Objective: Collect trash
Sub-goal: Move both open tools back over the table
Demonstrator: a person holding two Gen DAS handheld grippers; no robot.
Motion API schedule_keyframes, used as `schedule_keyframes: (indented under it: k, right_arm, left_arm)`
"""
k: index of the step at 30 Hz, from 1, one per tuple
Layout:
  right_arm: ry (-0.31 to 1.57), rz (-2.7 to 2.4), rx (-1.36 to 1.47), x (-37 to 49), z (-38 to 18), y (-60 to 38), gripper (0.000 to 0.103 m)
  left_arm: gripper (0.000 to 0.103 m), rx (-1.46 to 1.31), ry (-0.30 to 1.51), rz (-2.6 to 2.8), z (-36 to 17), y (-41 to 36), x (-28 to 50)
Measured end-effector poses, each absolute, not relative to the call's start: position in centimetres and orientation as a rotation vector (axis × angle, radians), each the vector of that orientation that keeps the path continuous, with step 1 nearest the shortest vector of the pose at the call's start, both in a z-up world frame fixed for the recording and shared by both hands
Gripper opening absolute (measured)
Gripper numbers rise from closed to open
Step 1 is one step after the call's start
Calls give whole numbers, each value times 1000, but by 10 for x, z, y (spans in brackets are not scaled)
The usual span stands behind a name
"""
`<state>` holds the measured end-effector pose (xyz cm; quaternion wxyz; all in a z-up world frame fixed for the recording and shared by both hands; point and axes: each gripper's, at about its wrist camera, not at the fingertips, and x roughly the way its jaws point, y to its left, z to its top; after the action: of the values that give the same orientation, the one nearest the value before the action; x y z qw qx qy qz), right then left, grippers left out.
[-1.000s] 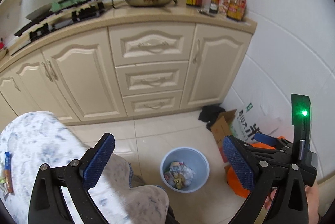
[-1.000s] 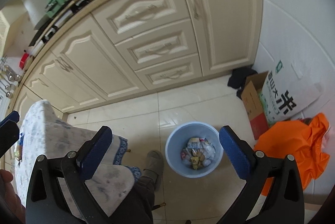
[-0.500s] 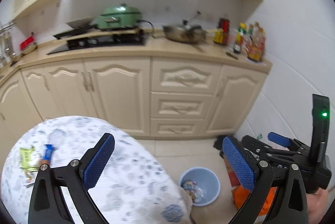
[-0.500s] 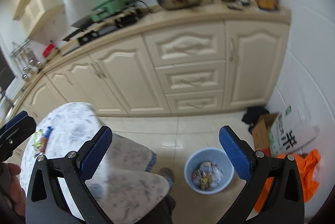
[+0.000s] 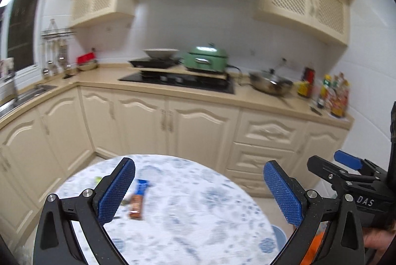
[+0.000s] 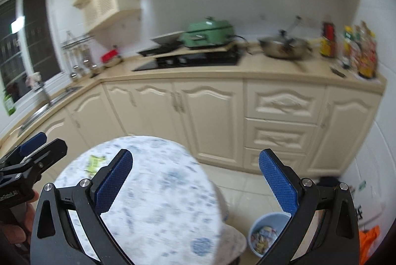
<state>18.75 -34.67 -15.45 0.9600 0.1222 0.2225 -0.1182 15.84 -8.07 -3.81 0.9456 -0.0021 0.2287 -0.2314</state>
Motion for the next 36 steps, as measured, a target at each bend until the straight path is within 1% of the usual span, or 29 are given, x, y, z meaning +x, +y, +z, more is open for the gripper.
schedule_keyframes:
  k: [4,10,15,20,24,29,36]
  right_arm:
    - [440,-159,197,205,-145,-306,103]
    - [450,-69,142,227,-146,-260,103]
    - [461,-3,96,245,-156,-228,103]
    - [514,14,80,270,-175,-210,103]
    - [577,17,62,292,-196,-201,103]
    - [676,41,52,329,-230,-191,103]
    - [784,51,95,376,-273,-189,103]
  left_arm:
    - [102,-30,446,-397,-40,-52,141]
    - [102,-54,443,-297,-47,-14,122]
    - [102,-60,465,-230,-61,8,116]
    - [102,-68,513,-186,-77,21,123]
    - [102,-73,571,-159,-92,23,143]
    - [102,-67,637,-163,-106,23,193]
    - [102,-29,764,-180,-154,10,277]
